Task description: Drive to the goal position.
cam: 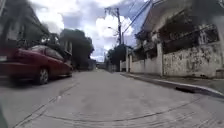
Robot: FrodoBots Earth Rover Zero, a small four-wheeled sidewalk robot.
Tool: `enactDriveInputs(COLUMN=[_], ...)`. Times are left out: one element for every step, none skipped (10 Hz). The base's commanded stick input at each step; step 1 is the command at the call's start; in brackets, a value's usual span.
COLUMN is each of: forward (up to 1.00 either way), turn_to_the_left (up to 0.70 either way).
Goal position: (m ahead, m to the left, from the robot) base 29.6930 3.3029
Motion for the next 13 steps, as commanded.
enactDriveInputs(forward=[0.7,0.7,0.7,0.7,0.7,0.7,0.7,0.7,0.7,0.7,0.7,0.7,0.7], turn_to_the_left=[0.0,0.0,0.0,0.0,0.0,0.0,0.0,0.0,0.0,0.0,0.0,-0.32,-0.35])
